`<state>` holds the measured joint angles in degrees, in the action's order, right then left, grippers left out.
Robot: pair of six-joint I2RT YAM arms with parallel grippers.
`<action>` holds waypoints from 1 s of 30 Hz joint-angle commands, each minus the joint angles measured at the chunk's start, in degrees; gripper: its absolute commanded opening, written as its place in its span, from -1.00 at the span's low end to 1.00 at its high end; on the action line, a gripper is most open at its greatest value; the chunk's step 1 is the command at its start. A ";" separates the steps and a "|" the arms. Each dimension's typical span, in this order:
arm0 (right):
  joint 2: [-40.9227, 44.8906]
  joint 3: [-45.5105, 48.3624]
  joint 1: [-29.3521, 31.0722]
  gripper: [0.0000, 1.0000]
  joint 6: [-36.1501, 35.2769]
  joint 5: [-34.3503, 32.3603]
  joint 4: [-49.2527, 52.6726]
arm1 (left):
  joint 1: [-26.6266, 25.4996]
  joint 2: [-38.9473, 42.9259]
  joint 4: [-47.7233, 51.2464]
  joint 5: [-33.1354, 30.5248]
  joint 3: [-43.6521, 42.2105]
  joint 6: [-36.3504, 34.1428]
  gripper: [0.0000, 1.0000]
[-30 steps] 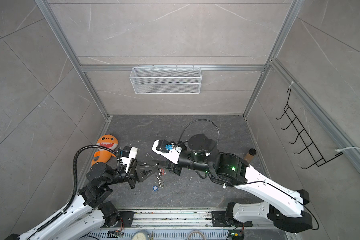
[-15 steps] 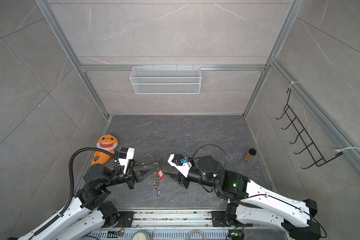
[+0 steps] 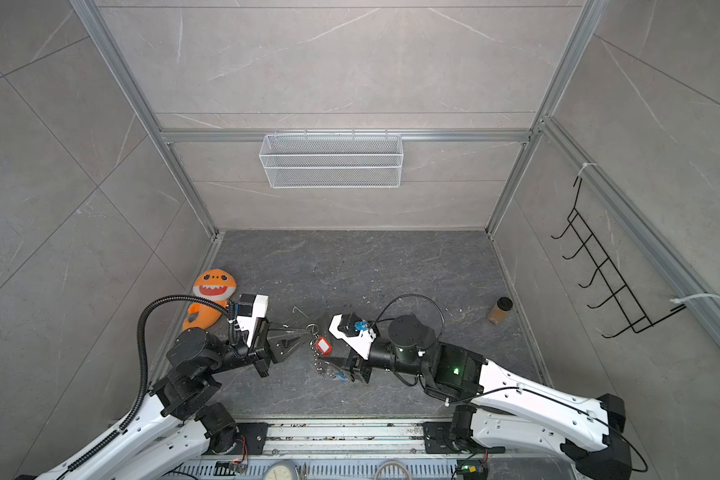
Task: Remove the keys from the keyring
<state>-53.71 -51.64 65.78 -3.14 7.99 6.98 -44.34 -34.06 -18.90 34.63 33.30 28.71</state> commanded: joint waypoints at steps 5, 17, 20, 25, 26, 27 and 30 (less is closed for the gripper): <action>-1.73 0.40 0.32 0.20 1.00 1.42 -3.53 | 0.02 0.06 -4.84 0.19 0.19 -0.55 -1.00; -1.00 -0.05 0.32 0.08 0.00 -3.90 -1.99 | 0.03 0.75 -4.57 -0.10 -0.17 -0.50 -1.00; -0.60 0.29 0.32 0.10 -0.08 -3.06 -1.90 | 0.00 0.72 -4.57 -0.09 -0.30 -0.60 -1.00; 0.97 -0.65 0.32 0.14 -0.53 -2.28 -1.15 | 0.00 0.32 -4.48 0.16 -0.34 -0.58 -1.00; 1.67 -0.75 0.33 0.14 -0.84 -2.57 -0.92 | -0.02 0.38 -4.44 0.22 -0.30 -0.59 -1.00; 2.34 -0.92 0.32 0.14 -1.26 -3.11 -0.46 | 0.01 0.45 -4.34 0.20 -0.33 -0.63 -1.00; 4.32 -0.88 0.32 0.14 -1.55 -4.21 -0.06 | 0.00 0.58 -4.13 0.26 -0.29 -0.80 -1.00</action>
<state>-51.72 -51.53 65.78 -3.49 5.32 6.17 -44.34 -34.09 -19.66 34.59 33.06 28.71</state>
